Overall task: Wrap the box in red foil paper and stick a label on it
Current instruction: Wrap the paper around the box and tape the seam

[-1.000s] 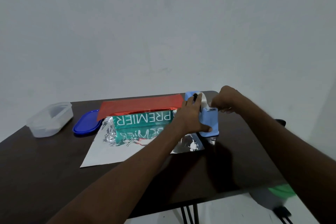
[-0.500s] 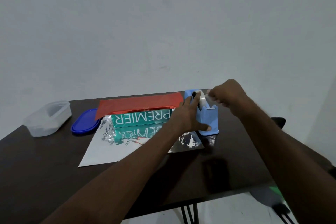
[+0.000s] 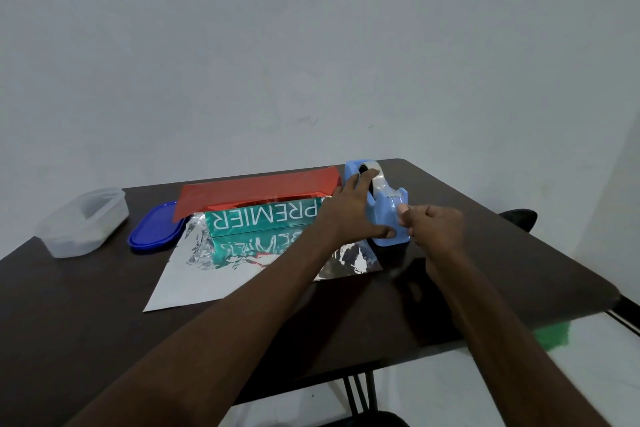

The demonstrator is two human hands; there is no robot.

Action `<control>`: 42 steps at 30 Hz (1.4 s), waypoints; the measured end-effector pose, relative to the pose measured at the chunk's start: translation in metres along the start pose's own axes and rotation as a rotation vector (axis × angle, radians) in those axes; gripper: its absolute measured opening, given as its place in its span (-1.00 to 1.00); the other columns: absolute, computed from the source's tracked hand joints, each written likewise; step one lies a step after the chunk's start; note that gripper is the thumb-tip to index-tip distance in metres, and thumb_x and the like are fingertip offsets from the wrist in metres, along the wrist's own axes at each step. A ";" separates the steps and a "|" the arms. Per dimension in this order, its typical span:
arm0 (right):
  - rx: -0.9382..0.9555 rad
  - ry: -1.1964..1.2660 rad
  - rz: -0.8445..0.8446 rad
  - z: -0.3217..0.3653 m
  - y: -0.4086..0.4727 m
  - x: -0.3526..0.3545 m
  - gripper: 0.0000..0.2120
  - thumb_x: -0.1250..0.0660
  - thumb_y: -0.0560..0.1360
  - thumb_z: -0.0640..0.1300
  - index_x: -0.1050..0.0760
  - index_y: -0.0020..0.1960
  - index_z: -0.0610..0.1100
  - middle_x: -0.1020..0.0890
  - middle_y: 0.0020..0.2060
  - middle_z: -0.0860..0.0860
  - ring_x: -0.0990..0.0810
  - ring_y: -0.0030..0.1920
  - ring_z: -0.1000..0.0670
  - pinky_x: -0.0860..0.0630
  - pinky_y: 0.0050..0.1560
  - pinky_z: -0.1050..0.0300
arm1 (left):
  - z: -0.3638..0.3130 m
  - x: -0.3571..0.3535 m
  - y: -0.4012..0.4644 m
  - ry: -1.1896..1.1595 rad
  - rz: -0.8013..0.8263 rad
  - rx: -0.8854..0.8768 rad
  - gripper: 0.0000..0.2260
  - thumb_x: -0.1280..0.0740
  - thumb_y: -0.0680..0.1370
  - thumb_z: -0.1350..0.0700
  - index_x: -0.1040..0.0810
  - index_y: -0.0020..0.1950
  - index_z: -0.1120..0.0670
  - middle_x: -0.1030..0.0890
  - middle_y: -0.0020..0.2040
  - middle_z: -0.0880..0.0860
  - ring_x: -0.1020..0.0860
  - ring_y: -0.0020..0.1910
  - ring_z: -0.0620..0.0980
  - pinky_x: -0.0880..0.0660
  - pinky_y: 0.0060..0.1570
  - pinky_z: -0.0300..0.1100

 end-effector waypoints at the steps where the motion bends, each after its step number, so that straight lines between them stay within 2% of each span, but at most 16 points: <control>1: 0.003 -0.002 -0.012 -0.002 0.000 -0.001 -0.82 -0.46 0.50 -0.19 -0.61 -0.26 -0.21 -0.63 -0.36 -0.05 -0.55 -0.43 0.11 -0.43 -0.43 0.28 | -0.001 0.000 0.000 0.002 0.001 0.003 0.01 -0.52 0.27 -0.29 -0.05 0.56 -0.08 -0.24 0.51 0.01 -0.42 0.32 0.15 -0.50 0.16 0.10; 4: -0.028 -0.004 -0.046 -0.009 0.000 -0.005 -0.82 -0.47 0.49 -0.17 -0.60 -0.27 -0.19 -0.65 -0.34 -0.06 -0.59 -0.37 0.03 -0.51 -0.37 0.16 | -0.001 0.000 -0.001 0.006 0.003 0.012 0.00 -0.52 0.28 -0.28 -0.05 0.55 -0.10 -0.23 0.52 0.00 -0.43 0.31 0.16 -0.49 0.16 0.10; 6: -0.004 -0.061 -0.060 -0.012 -0.003 -0.007 -0.83 -0.48 0.48 -0.18 -0.61 -0.27 -0.18 -0.67 -0.34 -0.06 -0.66 -0.29 -0.04 -0.63 -0.24 0.01 | 0.000 0.000 -0.002 0.006 0.005 0.013 -0.02 -0.52 0.30 -0.25 -0.05 0.56 -0.08 -0.23 0.52 0.02 -0.44 0.29 0.18 -0.49 0.16 0.11; 8: 0.045 -0.135 -0.050 -0.015 -0.009 -0.007 -0.87 -0.48 0.48 -0.18 -0.64 -0.23 -0.19 -0.69 -0.32 -0.04 -0.70 -0.23 -0.05 -0.66 -0.12 -0.04 | -0.001 0.002 -0.003 0.017 0.004 0.002 -0.02 -0.52 0.33 -0.21 -0.03 0.57 -0.06 -0.23 0.53 0.05 -0.44 0.29 0.22 -0.48 0.16 0.12; 12: 0.166 -0.162 0.017 -0.016 -0.016 -0.006 -0.88 -0.48 0.47 -0.16 -0.63 -0.24 -0.13 -0.68 -0.37 -0.06 -0.69 -0.27 -0.17 -0.65 -0.16 -0.15 | 0.004 0.016 -0.011 -0.051 0.007 -0.016 0.01 -0.57 0.33 -0.12 -0.02 0.60 -0.02 -0.33 0.48 0.12 -0.42 0.30 0.14 -0.46 0.18 0.04; 14: 0.244 -0.220 0.078 -0.012 -0.017 -0.010 -0.87 -0.48 0.46 -0.14 -0.62 -0.26 -0.06 -0.67 -0.40 -0.07 -0.66 -0.32 -0.18 -0.60 -0.23 -0.10 | 0.017 0.031 -0.017 -0.049 -0.060 -0.001 -0.19 -0.55 0.38 -0.01 -0.23 0.54 0.01 -0.46 0.38 0.12 -0.46 0.28 0.13 -0.46 0.16 -0.02; 16: 0.331 -0.282 0.141 -0.005 -0.019 -0.020 -0.84 -0.48 0.47 -0.14 -0.60 -0.27 -0.04 -0.65 -0.42 -0.05 -0.58 -0.42 -0.09 -0.52 -0.32 0.03 | 0.036 0.055 -0.025 0.042 -0.248 0.026 -0.62 -0.43 0.49 0.13 -0.54 0.30 0.02 -0.62 0.19 0.07 -0.54 0.16 0.10 -0.47 0.11 -0.05; 17: 0.381 -0.311 0.164 0.000 -0.019 -0.026 -0.84 -0.47 0.47 -0.13 -0.58 -0.27 -0.04 -0.65 -0.43 -0.04 -0.56 -0.44 -0.04 -0.49 -0.31 0.08 | 0.044 0.068 -0.029 0.079 -0.347 0.059 -0.75 -0.35 0.52 0.19 -0.62 0.18 0.03 -0.66 0.10 0.06 -0.56 0.09 0.07 -0.49 0.08 -0.04; 18: 0.428 -0.341 0.178 0.005 -0.019 -0.034 -0.84 -0.47 0.47 -0.12 -0.57 -0.28 -0.03 -0.64 -0.44 0.00 -0.56 -0.44 0.00 -0.49 -0.26 0.10 | 0.053 0.081 -0.034 0.099 -0.422 0.094 -0.78 -0.30 0.54 0.22 -0.66 0.10 0.03 -0.68 0.04 0.05 -0.57 0.04 0.06 -0.49 0.05 -0.03; 20: 0.522 -0.408 0.218 0.016 -0.016 -0.052 -0.84 -0.46 0.45 -0.11 -0.55 -0.28 -0.01 -0.62 -0.46 0.04 -0.57 -0.42 0.07 -0.48 -0.16 0.10 | 0.072 0.103 -0.042 0.093 -0.475 0.173 -0.78 -0.30 0.53 0.25 -0.68 0.03 0.03 -0.70 -0.03 0.03 -0.59 0.00 0.04 -0.51 0.03 -0.04; 23: 0.615 -0.533 0.302 0.032 -0.012 -0.083 -0.84 -0.46 0.47 -0.07 -0.56 -0.27 -0.01 -0.62 -0.42 0.01 -0.54 -0.39 0.10 -0.40 -0.31 0.17 | 0.099 0.118 -0.052 0.047 -0.357 0.261 -0.82 -0.37 0.50 0.26 -0.71 -0.04 0.04 -0.72 -0.09 0.02 -0.64 -0.11 -0.03 -0.56 0.00 -0.12; 27: 0.721 -0.689 0.408 0.053 0.003 -0.122 -0.84 -0.48 0.46 -0.01 -0.56 -0.25 0.00 -0.62 -0.39 0.07 -0.54 -0.34 0.11 -0.43 -0.27 0.17 | 0.109 0.110 -0.064 0.050 -0.281 0.211 -0.94 -0.50 0.44 0.17 -0.71 -0.12 0.02 -0.67 -0.21 -0.06 -0.55 -0.26 -0.14 -0.51 -0.14 -0.22; 30: 0.776 -0.833 0.501 0.061 0.011 -0.146 -0.91 -0.43 0.45 -0.16 -0.57 -0.20 -0.01 -0.54 -0.37 0.13 -0.57 -0.21 -0.02 -0.46 -0.20 0.13 | 0.108 0.106 -0.065 0.076 -0.306 0.186 -0.93 -0.50 0.44 0.17 -0.71 -0.13 0.00 -0.69 -0.20 -0.07 -0.55 -0.26 -0.16 -0.48 -0.15 -0.27; 34: 0.807 -0.962 0.613 0.062 0.021 -0.171 -0.85 -0.41 0.40 -0.25 -0.52 -0.21 -0.01 -0.49 -0.35 0.15 -0.51 -0.22 -0.03 -0.45 -0.17 0.12 | 0.112 0.106 -0.065 0.060 -0.315 0.190 -0.92 -0.50 0.43 0.18 -0.72 -0.12 0.01 -0.71 -0.19 -0.06 -0.56 -0.27 -0.15 -0.51 -0.16 -0.27; 37: 0.827 -1.043 0.622 0.057 0.032 -0.178 -0.81 -0.40 0.40 -0.25 -0.50 -0.22 0.03 -0.46 -0.37 0.17 -0.48 -0.24 -0.02 -0.44 -0.19 0.11 | 0.113 0.105 -0.065 0.055 -0.306 0.194 -0.92 -0.49 0.45 0.17 -0.72 -0.11 0.01 -0.71 -0.18 -0.06 -0.59 -0.25 -0.14 -0.52 -0.14 -0.27; 42: 0.859 -1.054 0.572 0.042 0.045 -0.174 -0.79 -0.44 0.42 -0.21 -0.47 -0.24 0.03 -0.49 -0.35 0.15 -0.47 -0.26 0.03 -0.24 -0.32 0.17 | 0.117 0.103 -0.067 0.050 -0.323 0.194 -0.91 -0.50 0.45 0.15 -0.71 -0.08 -0.02 -0.71 -0.15 -0.07 -0.58 -0.24 -0.17 -0.45 -0.18 -0.33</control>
Point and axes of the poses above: each hand's wrist, its own y-axis towards the middle knuckle, its own x-axis out of the back of the hand, z = x × y, the point moved 2 cm from there along y, towards the middle knuckle
